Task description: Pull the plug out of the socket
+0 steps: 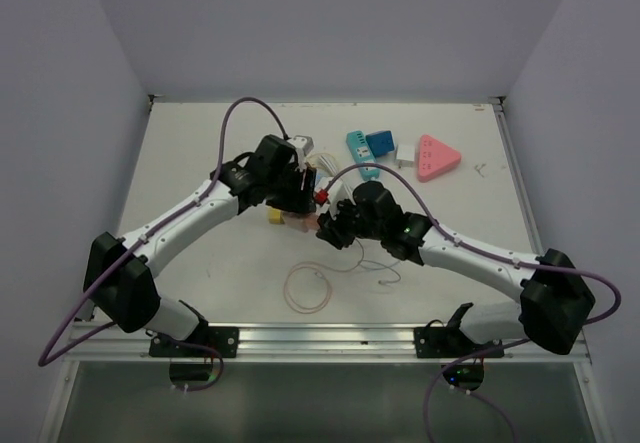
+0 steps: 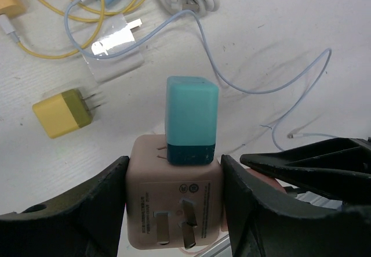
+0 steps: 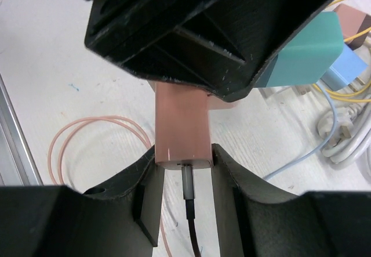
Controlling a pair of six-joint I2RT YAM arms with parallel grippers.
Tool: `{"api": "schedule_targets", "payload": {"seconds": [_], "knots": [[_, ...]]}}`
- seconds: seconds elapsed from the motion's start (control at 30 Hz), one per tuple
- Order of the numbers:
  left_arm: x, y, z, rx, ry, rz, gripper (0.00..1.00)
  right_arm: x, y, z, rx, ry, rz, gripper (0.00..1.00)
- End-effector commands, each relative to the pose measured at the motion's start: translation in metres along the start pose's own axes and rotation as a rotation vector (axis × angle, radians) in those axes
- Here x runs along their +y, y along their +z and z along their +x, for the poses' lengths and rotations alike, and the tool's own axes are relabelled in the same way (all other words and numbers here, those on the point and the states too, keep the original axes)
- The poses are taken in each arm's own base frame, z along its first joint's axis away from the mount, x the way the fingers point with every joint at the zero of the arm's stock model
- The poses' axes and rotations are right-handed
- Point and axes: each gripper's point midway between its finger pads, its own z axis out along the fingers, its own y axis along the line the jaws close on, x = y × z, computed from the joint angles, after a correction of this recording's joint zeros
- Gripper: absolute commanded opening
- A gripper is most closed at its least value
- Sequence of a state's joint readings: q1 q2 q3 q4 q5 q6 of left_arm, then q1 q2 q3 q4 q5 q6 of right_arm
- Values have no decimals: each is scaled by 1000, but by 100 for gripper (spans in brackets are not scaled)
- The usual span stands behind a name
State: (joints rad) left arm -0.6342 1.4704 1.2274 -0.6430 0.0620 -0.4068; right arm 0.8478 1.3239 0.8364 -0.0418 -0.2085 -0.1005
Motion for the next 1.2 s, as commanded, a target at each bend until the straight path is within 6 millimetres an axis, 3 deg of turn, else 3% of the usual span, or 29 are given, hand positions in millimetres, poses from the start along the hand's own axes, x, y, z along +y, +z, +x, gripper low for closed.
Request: {"api": "schedule_targets", "payload": {"seconds": [0.0,0.13,0.33,0.5,0.63,0.67,0.87,1.03,1.07,1.1,1.13,1.17], "knots": [[57,-13,-18,-23,56,-146,0,-3,-19,9,13,-24,37,0],[86,-18,-30,-44,51,-233,0,-3,-27,19,38,-11,56,0],[108,-16,-32,-43,71,-345,0,-2,-37,22,74,0,66,0],[105,-18,-41,-84,82,-326,0,-9,-39,20,63,58,123,0],[97,-27,-39,-115,102,-280,0,-37,-35,18,66,169,239,0],[96,-29,-38,-123,106,-274,0,-43,-30,22,85,201,249,0],[79,-44,-21,-184,133,-157,0,-85,-12,-3,15,425,268,0],[62,-56,-6,-232,162,-45,0,-121,27,-25,-3,486,273,0],[61,-58,-4,-236,167,-38,0,-129,32,-46,-51,487,264,0],[60,-57,1,-231,167,-29,0,-136,50,-35,-22,519,258,0],[58,-62,2,-245,176,-14,0,-143,56,-39,-29,522,255,0],[57,-63,4,-247,178,-9,0,-152,63,-59,-62,516,252,0]]}}
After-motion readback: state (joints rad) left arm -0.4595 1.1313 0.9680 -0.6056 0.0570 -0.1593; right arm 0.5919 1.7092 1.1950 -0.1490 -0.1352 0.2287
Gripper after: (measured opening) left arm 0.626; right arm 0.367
